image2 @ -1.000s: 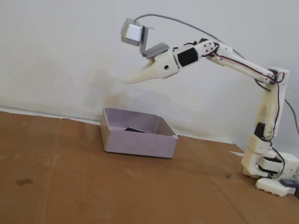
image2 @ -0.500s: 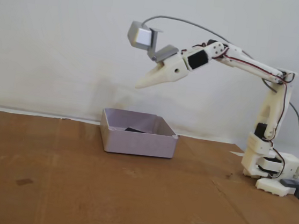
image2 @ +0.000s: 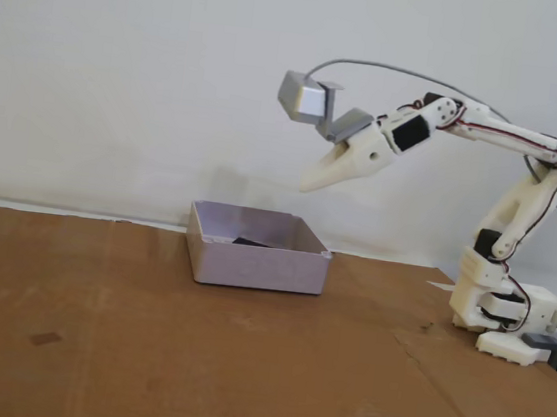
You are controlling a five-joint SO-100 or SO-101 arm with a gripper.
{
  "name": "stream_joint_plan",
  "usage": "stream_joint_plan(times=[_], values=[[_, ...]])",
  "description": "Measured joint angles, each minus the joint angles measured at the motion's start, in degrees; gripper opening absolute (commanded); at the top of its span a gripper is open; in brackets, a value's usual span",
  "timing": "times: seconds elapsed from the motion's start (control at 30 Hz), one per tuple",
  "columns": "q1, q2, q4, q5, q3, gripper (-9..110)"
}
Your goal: Grasp a block and put it in the box.
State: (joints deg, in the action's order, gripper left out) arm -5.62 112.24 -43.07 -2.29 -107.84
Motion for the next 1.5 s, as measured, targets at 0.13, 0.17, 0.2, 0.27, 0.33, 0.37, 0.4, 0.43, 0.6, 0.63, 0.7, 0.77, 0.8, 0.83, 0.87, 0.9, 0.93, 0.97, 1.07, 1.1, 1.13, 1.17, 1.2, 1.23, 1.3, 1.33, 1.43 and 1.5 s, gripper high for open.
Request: stream_joint_plan(times=[0.13,0.17,0.2,0.27,0.33,0.37,0.4,0.43,0.6,0.63,0.7,0.77,0.8,0.83,0.87,0.9,0.93,0.97,1.07,1.1,1.13,1.17,1.2,1.23,1.3,1.33,1.43,1.5], values=[[0.0,5.1,0.0,0.0,-4.8,0],[0.0,6.2,0.0,0.0,-6.0,0],[0.0,7.4,0.0,0.0,-7.0,0],[0.1,9.8,0.0,0.0,-9.4,0],[0.9,11.8,0.0,0.0,-11.7,0],[1.5,12.7,0.0,0.0,-12.7,0],[2.2,13.7,0.0,0.0,-14.0,0],[2.8,14.6,0.0,0.1,-15.2,0],[4.5,18.5,0.0,0.5,-19.7,0],[4.6,19.2,0.0,0.5,-20.5,0],[4.6,21.0,0.0,0.5,-22.0,0],[4.7,23.0,0.0,0.1,-23.8,0],[4.7,24.1,0.0,0.2,-24.8,0],[4.8,25.3,0.0,0.3,-25.7,0],[4.8,26.5,0.0,0.3,-26.8,0],[4.8,27.5,0.0,0.3,-27.9,0],[4.8,28.6,0.0,0.1,-28.7,0],[4.8,29.7,0.0,0.0,-29.8,0],[4.8,33.1,0.0,0.0,-32.5,0],[4.8,34.3,0.0,0.0,-33.4,0],[4.8,35.4,0.0,0.0,-34.2,0],[4.8,36.5,0.0,0.0,-35.0,0],[4.8,37.6,0.0,0.0,-35.9,0],[4.8,38.6,0.0,0.0,-36.7,0],[4.8,40.6,0.0,0.0,-38.1,0],[4.8,41.6,0.0,0.0,-38.8,0],[4.8,44.2,0.0,0.0,-40.6,0],[4.8,45.7,0.0,0.0,-41.9,0]])
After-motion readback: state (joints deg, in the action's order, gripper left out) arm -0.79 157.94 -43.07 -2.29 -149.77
